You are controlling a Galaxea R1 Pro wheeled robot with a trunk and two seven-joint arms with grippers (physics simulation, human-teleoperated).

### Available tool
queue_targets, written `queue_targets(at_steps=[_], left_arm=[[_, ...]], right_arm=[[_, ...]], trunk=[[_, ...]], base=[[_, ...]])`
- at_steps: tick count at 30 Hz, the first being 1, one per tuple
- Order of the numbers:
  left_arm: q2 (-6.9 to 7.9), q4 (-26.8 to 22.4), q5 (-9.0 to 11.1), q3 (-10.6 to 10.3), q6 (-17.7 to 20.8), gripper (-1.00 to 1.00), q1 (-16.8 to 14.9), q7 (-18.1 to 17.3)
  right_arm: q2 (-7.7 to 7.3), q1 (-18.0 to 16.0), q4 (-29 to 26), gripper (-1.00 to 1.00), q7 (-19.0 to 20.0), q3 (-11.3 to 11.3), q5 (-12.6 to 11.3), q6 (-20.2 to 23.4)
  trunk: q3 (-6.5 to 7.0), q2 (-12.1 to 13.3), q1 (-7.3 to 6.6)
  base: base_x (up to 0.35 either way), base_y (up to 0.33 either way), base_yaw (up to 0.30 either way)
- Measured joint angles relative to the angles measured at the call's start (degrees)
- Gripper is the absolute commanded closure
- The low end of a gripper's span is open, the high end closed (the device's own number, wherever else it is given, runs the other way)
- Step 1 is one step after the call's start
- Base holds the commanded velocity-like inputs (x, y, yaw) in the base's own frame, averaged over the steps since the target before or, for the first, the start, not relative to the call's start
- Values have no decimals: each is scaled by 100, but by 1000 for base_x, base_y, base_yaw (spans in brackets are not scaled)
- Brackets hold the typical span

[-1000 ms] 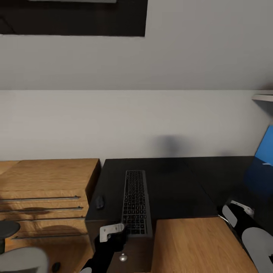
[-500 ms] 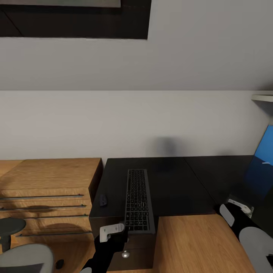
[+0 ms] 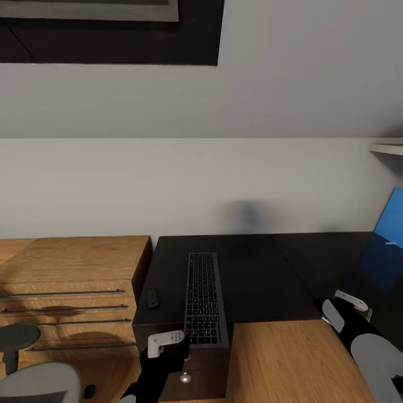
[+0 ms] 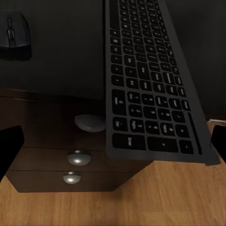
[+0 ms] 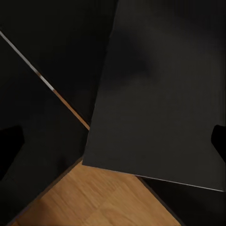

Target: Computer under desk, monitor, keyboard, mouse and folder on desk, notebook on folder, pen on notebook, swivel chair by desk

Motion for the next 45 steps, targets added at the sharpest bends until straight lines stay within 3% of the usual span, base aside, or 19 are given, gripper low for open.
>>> queue_targets(at_steps=[4,10,25,45], left_arm=[[-2,0,0,-2,8,-100,0,0],[-53,27,-42,-4,-21,-100,0,0],[14,36,-34,-12,-21,-100,0,-8],[15,36,-34,-20,-27,-100,0,-8]], right_arm=[[3,0,-73,-100,0,0,0,-1],[198,-77,-267,-100,55,23,7,56],[228,-96,-654,-100,36,7,-2,-161],[313,-92,-666,-100,57,6,-6,-179]], trunk=[[72,161,-88],[72,161,-88],[72,161,-88],[72,161,-88]], base=[[0,0,0],[0,0,0],[0,0,0],[0,0,0]])
